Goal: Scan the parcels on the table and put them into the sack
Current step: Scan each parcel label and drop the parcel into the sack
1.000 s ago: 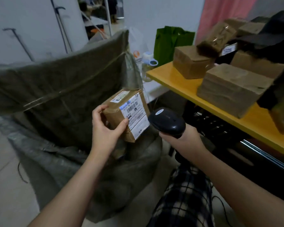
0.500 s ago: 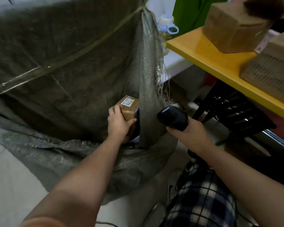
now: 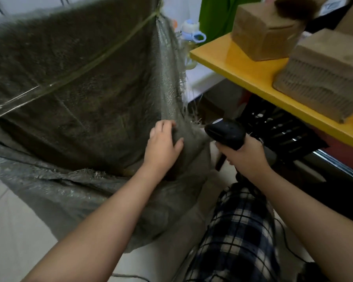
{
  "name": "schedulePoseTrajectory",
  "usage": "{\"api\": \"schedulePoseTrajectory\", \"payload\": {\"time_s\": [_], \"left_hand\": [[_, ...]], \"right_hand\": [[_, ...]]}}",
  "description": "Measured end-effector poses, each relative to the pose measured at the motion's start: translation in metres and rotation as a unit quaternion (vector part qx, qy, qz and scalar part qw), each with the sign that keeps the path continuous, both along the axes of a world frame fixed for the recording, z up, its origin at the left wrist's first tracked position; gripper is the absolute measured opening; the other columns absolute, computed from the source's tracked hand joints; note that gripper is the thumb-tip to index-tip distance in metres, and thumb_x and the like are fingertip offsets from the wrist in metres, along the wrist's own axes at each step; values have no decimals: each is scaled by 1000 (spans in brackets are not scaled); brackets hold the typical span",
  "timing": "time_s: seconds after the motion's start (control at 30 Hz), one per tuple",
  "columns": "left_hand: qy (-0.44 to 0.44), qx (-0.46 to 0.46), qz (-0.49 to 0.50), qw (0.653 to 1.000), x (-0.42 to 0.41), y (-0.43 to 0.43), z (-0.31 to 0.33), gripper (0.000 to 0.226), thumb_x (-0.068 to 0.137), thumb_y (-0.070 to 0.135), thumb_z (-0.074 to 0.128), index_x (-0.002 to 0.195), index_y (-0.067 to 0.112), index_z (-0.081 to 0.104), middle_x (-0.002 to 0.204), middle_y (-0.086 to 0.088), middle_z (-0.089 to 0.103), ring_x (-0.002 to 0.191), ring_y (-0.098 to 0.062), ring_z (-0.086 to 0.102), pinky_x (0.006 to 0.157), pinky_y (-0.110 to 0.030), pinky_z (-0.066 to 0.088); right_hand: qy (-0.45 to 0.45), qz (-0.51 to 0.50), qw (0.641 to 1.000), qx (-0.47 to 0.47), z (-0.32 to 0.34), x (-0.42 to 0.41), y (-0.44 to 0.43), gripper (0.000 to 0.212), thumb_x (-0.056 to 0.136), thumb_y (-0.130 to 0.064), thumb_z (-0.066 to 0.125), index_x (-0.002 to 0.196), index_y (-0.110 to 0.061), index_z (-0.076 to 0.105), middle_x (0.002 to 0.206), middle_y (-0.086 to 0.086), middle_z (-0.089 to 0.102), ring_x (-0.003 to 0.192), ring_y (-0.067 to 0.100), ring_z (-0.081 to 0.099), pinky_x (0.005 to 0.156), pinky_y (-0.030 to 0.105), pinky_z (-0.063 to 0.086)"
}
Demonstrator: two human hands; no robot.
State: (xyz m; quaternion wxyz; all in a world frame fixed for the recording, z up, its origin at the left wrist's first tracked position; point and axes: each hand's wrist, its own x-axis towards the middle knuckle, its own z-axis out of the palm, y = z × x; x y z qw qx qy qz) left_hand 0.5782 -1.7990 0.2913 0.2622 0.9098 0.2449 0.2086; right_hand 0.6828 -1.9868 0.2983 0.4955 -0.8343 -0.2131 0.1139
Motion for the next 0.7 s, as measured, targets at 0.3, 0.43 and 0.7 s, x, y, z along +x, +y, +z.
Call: {"api": "schedulePoseTrajectory", "payload": {"time_s": [0.3,0.43,0.7], "left_hand": [[-158,8,-182,971,60,-127,92,30,88,19,63,116,10,57,115,-4,55,111,-24,51,93,-28,37],[-170,89,-238,952,95,-171,118,46,86,33,66,125,13,52,130,-8,47,124,-28,43,102,-36,35],[14,318,-275,907,150,-193,142,102,68,74,63,149,27,24,156,-7,23,145,-31,13,115,-60,6]], "right_hand": [[-116,-140,978,104,97,-6,-125,23,78,-24,78,98,-21,67,76,-15,63,68,-5,59,62,15,42],[-139,-194,961,140,125,-5,-178,20,79,-23,77,96,-24,66,75,-9,64,75,11,61,70,27,46],[-111,-224,954,166,126,-1,-216,28,81,-26,75,106,-23,64,89,-3,66,86,14,63,76,27,50]]}}
